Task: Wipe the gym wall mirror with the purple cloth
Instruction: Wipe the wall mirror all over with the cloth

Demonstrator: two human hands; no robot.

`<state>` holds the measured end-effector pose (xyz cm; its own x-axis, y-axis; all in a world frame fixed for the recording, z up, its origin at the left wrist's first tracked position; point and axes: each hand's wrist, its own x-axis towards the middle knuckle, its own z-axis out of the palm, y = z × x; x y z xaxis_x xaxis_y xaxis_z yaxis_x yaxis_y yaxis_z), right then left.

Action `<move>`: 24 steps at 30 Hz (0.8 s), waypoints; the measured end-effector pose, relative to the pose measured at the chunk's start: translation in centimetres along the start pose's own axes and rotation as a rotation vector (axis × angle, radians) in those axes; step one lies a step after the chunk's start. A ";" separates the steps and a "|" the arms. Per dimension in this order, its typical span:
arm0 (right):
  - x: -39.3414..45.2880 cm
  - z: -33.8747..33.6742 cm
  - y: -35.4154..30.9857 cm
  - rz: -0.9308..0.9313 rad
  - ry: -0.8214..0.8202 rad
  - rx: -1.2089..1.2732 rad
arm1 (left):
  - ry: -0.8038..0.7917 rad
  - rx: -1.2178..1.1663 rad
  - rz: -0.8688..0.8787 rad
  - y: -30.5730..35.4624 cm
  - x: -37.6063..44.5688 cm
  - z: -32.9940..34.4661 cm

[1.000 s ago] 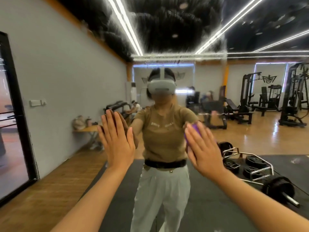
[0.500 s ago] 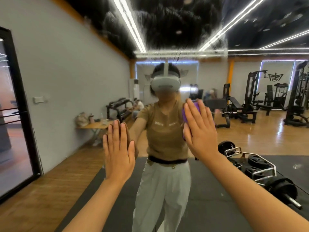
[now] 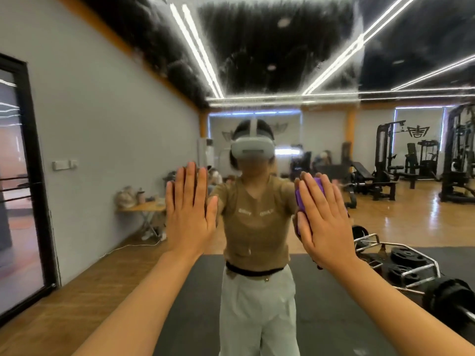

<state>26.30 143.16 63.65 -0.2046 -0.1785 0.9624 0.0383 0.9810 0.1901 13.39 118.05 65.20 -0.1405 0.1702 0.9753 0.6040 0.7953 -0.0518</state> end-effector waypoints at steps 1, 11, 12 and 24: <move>-1.3 0.3 -0.4 -0.005 0.009 -0.001 | 0.026 -0.002 0.012 -0.1 -0.1 0.2; -9.5 2.8 -2.9 0.007 0.057 -0.011 | 0.123 -0.018 0.059 -1.0 -0.3 1.4; -10.0 2.9 -2.9 -0.005 0.060 -0.011 | 0.130 -0.017 0.055 -1.0 -0.3 1.3; -2.2 1.4 0.3 -0.026 0.045 -0.006 | 0.183 -0.102 0.062 -1.0 -0.6 1.6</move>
<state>25.37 143.92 61.32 -0.1619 -0.2071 0.9648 0.0396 0.9756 0.2160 11.69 118.08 64.31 0.0389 0.1009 0.9941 0.6845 0.7221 -0.1000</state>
